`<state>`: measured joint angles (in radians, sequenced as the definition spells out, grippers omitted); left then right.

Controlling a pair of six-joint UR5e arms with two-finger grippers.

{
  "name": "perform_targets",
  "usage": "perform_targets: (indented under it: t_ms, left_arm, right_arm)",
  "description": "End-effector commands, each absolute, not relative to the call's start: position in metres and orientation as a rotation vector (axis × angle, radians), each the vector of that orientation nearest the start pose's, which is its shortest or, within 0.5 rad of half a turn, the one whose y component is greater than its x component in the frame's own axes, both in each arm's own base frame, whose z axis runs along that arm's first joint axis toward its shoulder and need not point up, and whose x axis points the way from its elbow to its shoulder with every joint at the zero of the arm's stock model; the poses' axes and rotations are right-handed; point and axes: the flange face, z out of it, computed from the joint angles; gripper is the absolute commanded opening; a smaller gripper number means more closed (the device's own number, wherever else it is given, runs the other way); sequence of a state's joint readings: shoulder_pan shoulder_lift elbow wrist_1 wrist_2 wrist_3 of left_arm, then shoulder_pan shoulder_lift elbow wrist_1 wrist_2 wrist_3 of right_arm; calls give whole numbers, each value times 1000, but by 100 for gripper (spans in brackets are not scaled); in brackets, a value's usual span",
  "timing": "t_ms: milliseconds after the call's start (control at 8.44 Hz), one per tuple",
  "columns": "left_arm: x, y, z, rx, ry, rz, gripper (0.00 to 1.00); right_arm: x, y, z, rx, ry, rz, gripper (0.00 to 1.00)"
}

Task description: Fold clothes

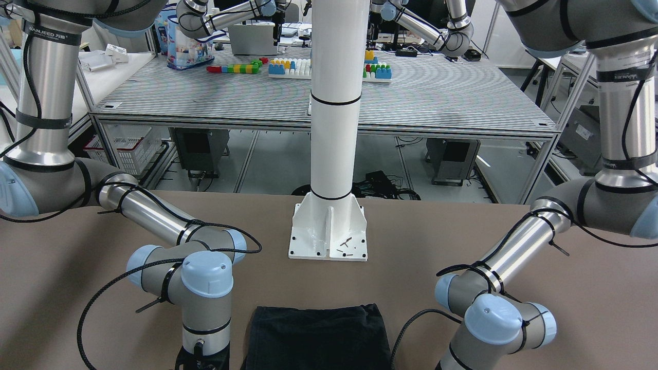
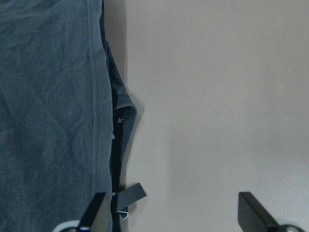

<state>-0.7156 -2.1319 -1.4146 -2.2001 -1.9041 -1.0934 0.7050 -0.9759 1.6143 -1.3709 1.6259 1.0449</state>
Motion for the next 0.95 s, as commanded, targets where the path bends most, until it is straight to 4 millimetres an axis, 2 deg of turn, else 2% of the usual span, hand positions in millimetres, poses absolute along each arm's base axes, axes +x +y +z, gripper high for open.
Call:
perform_targets:
  t_ms: [0, 119, 237, 356, 474, 830]
  left_arm:
    - [502, -526, 335, 314, 1006, -15, 46]
    - [502, -526, 335, 314, 1006, -15, 45]
    - [502, -525, 333, 314, 1010, -15, 27]
    - [502, -525, 330, 316, 1014, -13, 3]
    - [502, -525, 328, 316, 1017, -12, 0]
    - [493, -533, 329, 326, 1014, -12, 0]
  right_arm:
    - [-446, -546, 275, 440, -714, 146, 95]
    - [-446, -546, 275, 440, -714, 146, 95]
    - [-446, -546, 275, 440, -714, 146, 95]
    - [-448, -544, 279, 435, -710, 142, 94]
    - [-453, -538, 283, 429, -708, 131, 94]
    - [-453, -537, 283, 428, -708, 129, 94]
